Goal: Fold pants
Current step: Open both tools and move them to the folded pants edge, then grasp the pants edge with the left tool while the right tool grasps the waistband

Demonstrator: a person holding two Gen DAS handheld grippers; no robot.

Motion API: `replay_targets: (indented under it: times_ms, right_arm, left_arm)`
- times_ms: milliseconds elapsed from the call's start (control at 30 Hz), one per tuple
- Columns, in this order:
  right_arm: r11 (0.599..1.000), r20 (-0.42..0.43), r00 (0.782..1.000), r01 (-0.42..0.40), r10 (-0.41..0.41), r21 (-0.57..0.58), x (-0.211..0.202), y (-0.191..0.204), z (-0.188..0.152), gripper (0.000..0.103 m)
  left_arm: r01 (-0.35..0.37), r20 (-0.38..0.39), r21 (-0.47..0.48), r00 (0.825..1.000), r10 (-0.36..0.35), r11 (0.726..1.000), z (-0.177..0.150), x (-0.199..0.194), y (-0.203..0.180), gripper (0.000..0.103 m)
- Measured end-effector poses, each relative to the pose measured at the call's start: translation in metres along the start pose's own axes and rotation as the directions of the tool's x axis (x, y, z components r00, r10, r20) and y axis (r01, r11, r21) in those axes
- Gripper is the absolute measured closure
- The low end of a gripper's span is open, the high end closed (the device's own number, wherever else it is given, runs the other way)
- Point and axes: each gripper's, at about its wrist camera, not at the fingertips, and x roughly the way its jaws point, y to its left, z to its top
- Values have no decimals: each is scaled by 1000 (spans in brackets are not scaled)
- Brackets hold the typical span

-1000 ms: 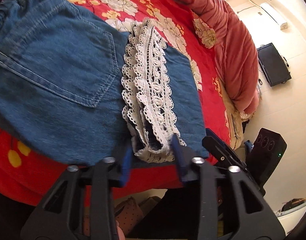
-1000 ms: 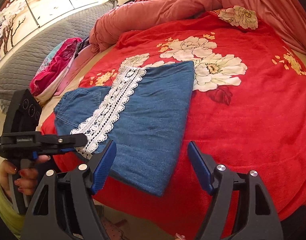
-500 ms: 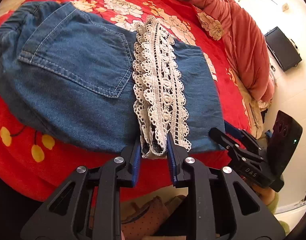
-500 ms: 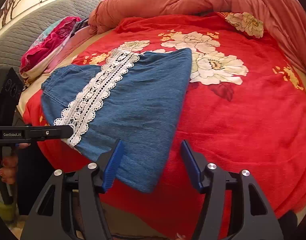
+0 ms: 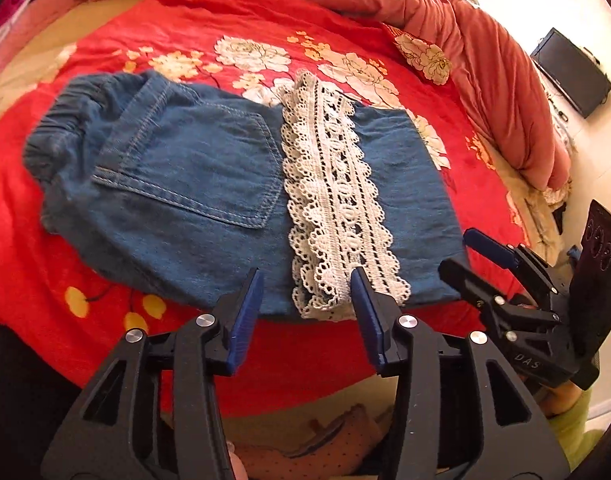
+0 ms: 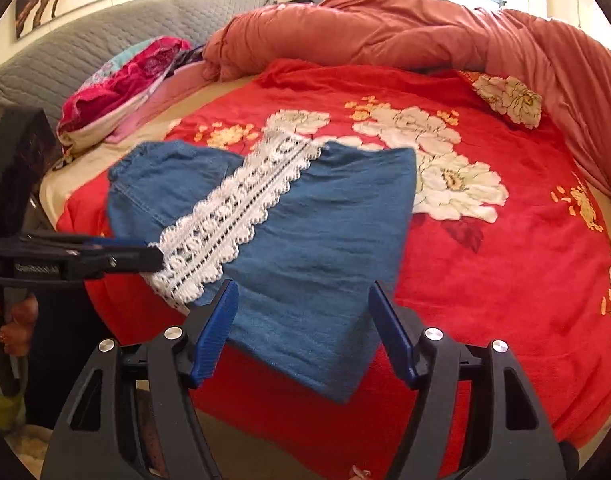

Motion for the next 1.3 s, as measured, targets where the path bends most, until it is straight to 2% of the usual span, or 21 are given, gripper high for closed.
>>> replay_targets:
  times_ms: [133, 333, 600, 667, 767, 833, 933, 1067, 1300]
  right_arm:
    - [1000, -60, 998, 22, -23, -15, 18, 3, -5, 37]
    - [1000, -54, 998, 17, -18, -10, 18, 2, -6, 37]
    - [998, 7, 1000, 19, -19, 57, -9, -7, 2, 36]
    - [998, 16, 1000, 20, -21, 67, -12, -8, 4, 27]
    - [997, 32, 999, 26, -28, 69, -19, -5, 7, 25]
    - [997, 40, 999, 31, -34, 69, -22, -3, 10, 18]
    - [997, 55, 998, 31, -35, 70, -28, 2, 14, 13]
    - [997, 65, 997, 38, -42, 69, -31, 10, 20, 8]
    - [996, 69, 997, 37, -42, 77, -29, 20, 35, 5]
  left_arm:
    - [-12, -5, 24, 1000, 13, 1000, -1, 4, 0, 63]
    - [-26, 9, 50, 1000, 26, 998, -3, 5, -1, 63]
    - [-99, 90, 86, 992, 91, 991, -2, -23, -5, 43]
    - [-128, 117, 97, 986, 116, 987, -2, -31, -5, 36]
    - [-148, 144, 103, 981, 132, 984, -1, -39, -5, 26]
    - [-155, 161, 102, 977, 137, 983, 0, -45, -2, 21]
    - [-177, 184, 98, 970, 157, 979, -1, -52, 3, 16]
    - [-183, 200, 79, 966, 164, 980, 0, -57, 14, 11]
    - [-194, 227, 38, 957, 181, 980, 0, -68, 36, 10]
